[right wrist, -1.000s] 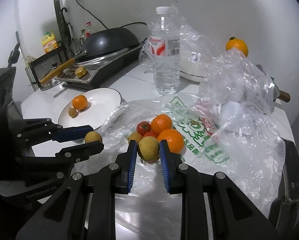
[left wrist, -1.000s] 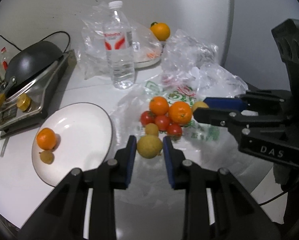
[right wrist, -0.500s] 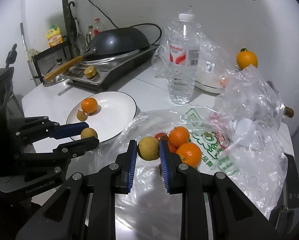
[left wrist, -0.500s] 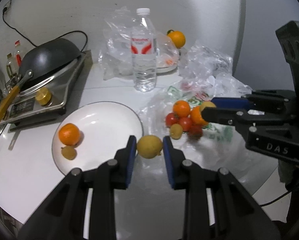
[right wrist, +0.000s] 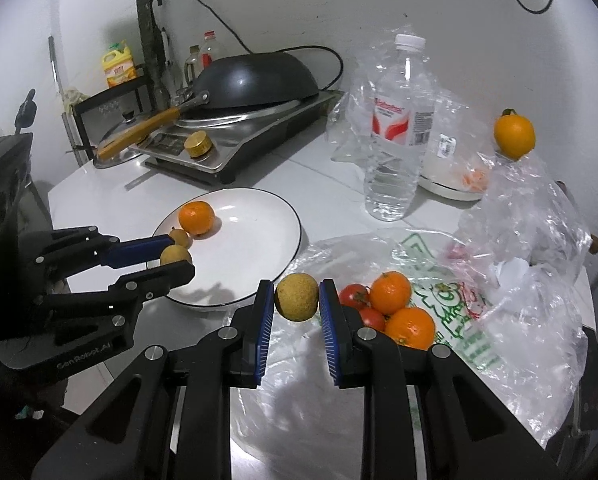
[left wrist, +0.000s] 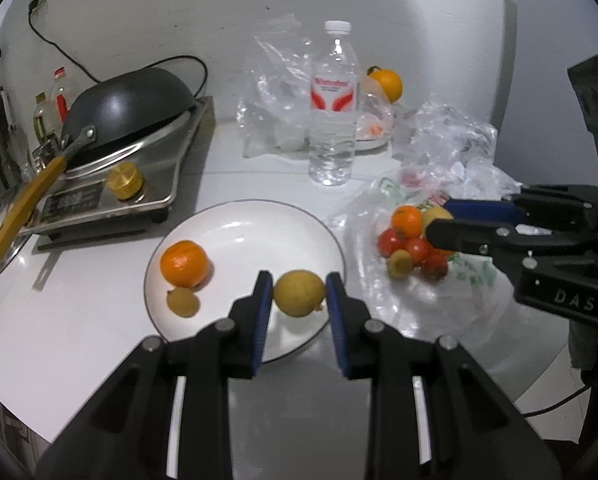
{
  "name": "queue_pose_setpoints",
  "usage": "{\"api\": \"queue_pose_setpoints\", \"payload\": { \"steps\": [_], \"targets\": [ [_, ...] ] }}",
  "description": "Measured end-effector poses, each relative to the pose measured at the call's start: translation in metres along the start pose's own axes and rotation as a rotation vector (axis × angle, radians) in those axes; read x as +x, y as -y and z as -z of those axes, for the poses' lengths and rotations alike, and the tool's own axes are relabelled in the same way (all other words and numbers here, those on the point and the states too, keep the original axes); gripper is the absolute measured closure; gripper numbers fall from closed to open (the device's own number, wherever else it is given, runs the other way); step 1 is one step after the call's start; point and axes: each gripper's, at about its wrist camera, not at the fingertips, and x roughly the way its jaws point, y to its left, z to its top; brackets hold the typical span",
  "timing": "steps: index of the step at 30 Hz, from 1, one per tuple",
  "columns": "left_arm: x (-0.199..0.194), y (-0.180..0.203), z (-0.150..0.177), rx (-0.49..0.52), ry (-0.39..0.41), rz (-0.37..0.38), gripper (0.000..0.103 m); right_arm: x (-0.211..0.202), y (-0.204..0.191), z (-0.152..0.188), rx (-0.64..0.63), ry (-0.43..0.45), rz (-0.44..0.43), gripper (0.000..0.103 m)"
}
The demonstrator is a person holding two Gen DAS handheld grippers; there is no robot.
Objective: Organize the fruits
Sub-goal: 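Carry both held yellow fruits with the left and right tools over the white plate, then open the left tool to drop its fruit while the right tool releases its fruit on the plate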
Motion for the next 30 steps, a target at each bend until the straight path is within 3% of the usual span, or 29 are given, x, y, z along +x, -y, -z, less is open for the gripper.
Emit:
{"api": "queue_pose_setpoints", "payload": {
  "steps": [16, 30],
  "targets": [
    [0.026, -0.039, 0.014, -0.022, -0.048, -0.059, 0.075, 0.037, -0.028, -0.015, -0.052, -0.058, -0.034, 0.078],
    [0.045, -0.06, 0.021, -0.033, -0.115, -0.043, 0.075, 0.068, -0.048, -0.022, -0.085, -0.103, -0.068, 0.078]
  ]
}}
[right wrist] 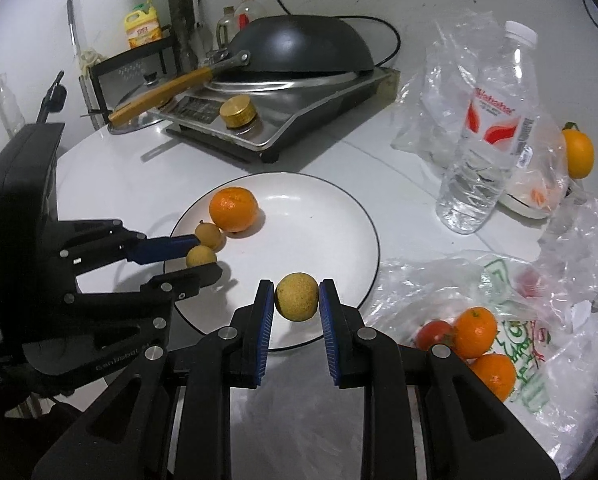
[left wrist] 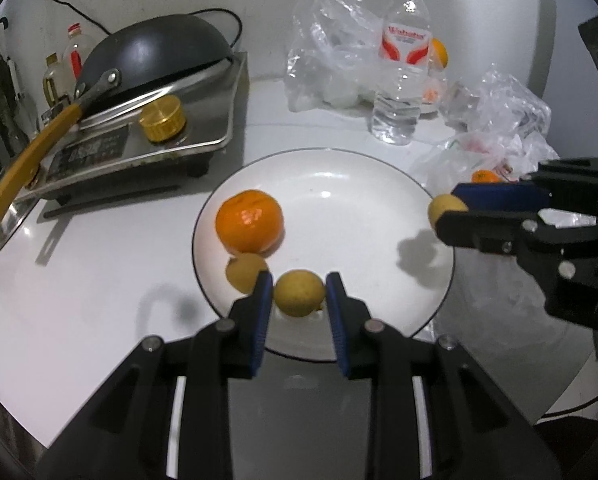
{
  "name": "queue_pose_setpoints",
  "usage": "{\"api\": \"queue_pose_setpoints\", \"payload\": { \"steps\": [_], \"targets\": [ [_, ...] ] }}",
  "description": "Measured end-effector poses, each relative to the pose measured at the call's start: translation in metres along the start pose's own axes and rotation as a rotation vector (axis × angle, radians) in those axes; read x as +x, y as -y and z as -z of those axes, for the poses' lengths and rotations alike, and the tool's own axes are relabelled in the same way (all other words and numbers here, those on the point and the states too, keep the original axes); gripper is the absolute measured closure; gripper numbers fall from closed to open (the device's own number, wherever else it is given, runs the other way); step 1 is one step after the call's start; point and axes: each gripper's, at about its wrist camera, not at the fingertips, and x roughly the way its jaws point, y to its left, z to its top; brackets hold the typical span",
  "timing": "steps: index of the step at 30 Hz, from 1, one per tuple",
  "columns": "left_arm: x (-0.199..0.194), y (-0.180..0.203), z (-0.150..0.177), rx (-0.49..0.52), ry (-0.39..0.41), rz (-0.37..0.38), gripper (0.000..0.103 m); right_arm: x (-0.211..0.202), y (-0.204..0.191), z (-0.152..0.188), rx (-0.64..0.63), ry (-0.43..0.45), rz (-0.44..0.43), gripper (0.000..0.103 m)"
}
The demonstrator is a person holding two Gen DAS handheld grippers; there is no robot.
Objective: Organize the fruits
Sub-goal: 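Open the left tool to drop its fruit while the right tool releases its fruit on the plate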
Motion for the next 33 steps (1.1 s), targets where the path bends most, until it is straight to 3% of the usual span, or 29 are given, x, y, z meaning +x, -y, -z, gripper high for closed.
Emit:
{"api": "queue_pose_setpoints", "payload": {
  "steps": [6, 15, 29, 31, 33],
  "targets": [
    [0.006, -0.006, 0.001, -0.03, -0.028, 0.028, 0.074, 0.007, -0.005, -0.001, -0.009, -0.02, 0.005, 0.078],
    [-0.01, -0.022, 0.0, -0.058, 0.011, 0.025, 0.074, 0.023, -0.016, 0.0, -0.024, -0.062, -0.021, 0.078],
    [-0.023, -0.044, 0.004, -0.084, 0.041, -0.024, 0.069, 0.046, -0.034, -0.005, -0.03, -0.104, -0.093, 0.078],
    [-0.025, -0.046, 0.005, -0.086, 0.046, -0.027, 0.066, 0.044, -0.033, -0.007, -0.023, -0.096, -0.094, 0.077],
    [-0.027, -0.048, 0.005, -0.091, 0.055, -0.025, 0.052, 0.041, -0.032, -0.008, -0.02, -0.087, -0.088, 0.074]
  ]
}}
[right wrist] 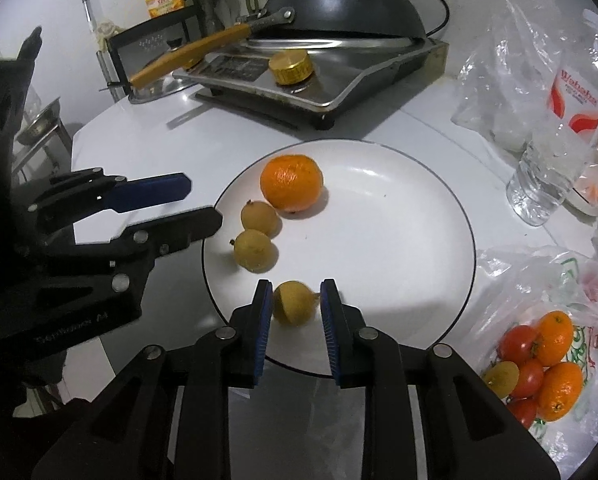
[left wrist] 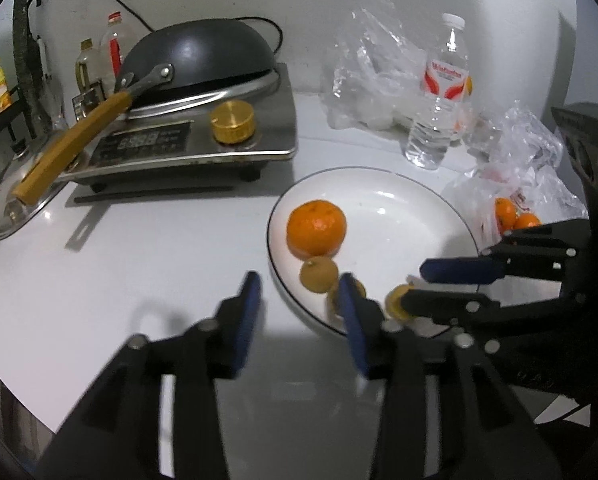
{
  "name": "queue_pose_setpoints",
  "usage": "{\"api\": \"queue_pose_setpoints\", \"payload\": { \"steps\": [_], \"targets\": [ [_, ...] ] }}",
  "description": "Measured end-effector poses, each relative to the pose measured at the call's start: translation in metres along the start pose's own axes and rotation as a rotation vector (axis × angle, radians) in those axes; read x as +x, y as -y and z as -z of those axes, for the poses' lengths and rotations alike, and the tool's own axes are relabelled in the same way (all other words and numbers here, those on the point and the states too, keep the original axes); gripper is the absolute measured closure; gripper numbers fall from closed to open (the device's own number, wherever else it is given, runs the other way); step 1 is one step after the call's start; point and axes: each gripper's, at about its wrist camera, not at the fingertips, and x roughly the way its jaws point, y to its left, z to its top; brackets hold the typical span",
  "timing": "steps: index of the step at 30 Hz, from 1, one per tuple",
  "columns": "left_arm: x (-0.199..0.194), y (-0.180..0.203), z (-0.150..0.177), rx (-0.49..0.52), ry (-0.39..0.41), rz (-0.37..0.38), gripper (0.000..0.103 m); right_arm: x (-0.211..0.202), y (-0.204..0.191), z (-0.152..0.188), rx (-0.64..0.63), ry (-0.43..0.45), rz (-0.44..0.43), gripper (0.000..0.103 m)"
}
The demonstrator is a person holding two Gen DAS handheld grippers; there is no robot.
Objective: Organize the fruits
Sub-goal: 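Open the left tool to drop its fruit while the right tool releases its fruit on the plate, then move both open tools back to the bag toward the mandarins and tomatoes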
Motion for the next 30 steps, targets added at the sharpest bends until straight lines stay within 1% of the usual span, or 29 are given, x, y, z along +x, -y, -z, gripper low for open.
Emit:
{"api": "queue_pose_setpoints", "payload": {
  "steps": [1, 4, 13, 24, 30],
  "targets": [
    [-0.001, 0.0, -0.001, -0.004, 0.005, 0.0, 0.051, -0.002, 0.001, 0.0, 0.002, 0.005, 0.002, 0.073],
    [-0.003, 0.003, -0.002, -0.003, 0.01, -0.002, 0.05, -0.01, 0.004, 0.002, 0.009, 0.019, 0.011, 0.073],
    [-0.011, 0.025, -0.007, 0.024, 0.03, -0.002, 0.048, -0.039, 0.017, 0.015, 0.032, 0.066, 0.041, 0.073],
    [-0.019, 0.068, -0.013, 0.091, 0.044, 0.019, 0.048, -0.075, 0.044, 0.035, 0.083, 0.127, 0.075, 0.073],
    [-0.02, 0.092, -0.014, 0.126, 0.038, 0.032, 0.047, -0.093, 0.064, 0.05, 0.121, 0.153, 0.096, 0.072]
  ]
}}
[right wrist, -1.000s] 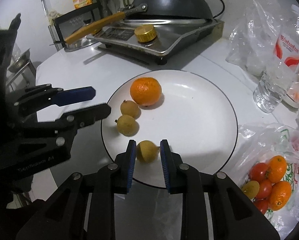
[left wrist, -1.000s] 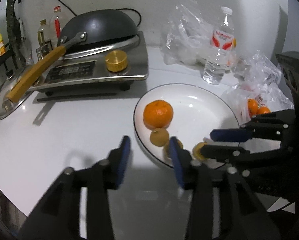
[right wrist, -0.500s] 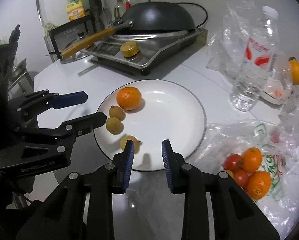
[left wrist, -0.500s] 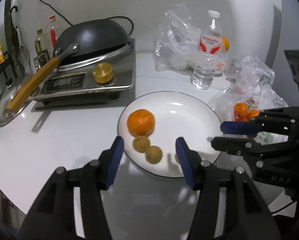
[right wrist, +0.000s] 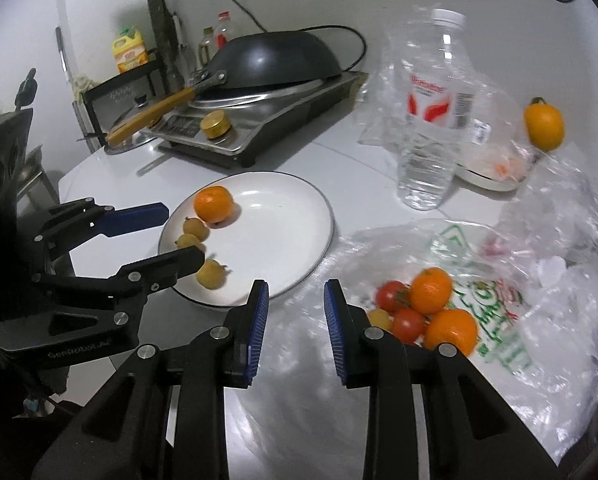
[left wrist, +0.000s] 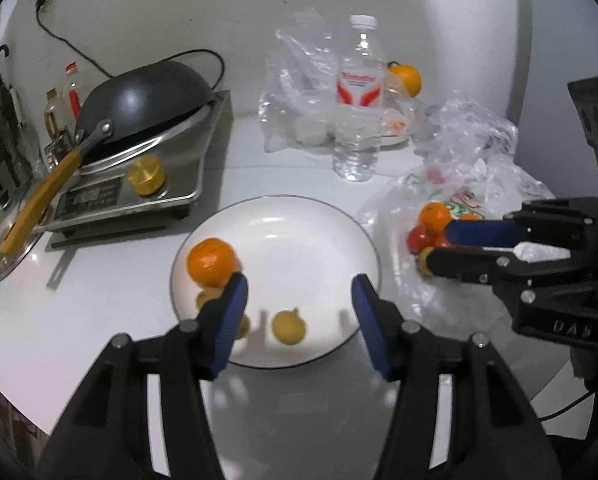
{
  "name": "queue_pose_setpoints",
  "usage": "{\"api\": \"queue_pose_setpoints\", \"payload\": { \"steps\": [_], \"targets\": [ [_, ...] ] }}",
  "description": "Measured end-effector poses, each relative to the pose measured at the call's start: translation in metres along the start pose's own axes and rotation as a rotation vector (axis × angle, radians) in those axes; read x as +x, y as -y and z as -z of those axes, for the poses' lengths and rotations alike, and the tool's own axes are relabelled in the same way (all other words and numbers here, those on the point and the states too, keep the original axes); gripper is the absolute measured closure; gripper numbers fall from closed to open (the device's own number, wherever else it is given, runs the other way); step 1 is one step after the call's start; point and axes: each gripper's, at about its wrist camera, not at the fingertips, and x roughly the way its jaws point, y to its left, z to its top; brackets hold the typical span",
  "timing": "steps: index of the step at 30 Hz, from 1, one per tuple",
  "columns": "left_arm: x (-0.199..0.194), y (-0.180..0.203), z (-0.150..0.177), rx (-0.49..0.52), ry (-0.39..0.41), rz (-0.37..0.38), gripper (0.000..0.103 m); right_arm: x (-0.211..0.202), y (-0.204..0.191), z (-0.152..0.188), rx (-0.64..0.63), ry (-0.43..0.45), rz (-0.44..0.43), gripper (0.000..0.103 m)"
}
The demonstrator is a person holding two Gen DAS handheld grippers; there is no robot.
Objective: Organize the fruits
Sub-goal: 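Move both open tools back to the bag toward the mandarins and tomatoes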
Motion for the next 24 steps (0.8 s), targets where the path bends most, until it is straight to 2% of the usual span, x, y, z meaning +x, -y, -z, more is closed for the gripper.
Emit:
{"api": "queue_pose_setpoints", "payload": {
  "steps": [11, 18, 24],
  "targets": [
    [0.004, 0.039, -0.008, 0.059, -0.007, 0.035, 0.047, -0.018, 0.039, 0.02, 0.064, 0.019, 0.043, 0.072],
    [0.009, 0.058, -0.013, 0.074, -0.016, 0.067, 0.047, -0.025, 0.062, 0.031, 0.099, 0.028, 0.054, 0.072],
    [0.019, 0.079, -0.018, 0.127, -0.038, 0.071, 0.047, -0.026, 0.082, 0.037, 0.135, 0.04, 0.049, 0.072]
  ]
}}
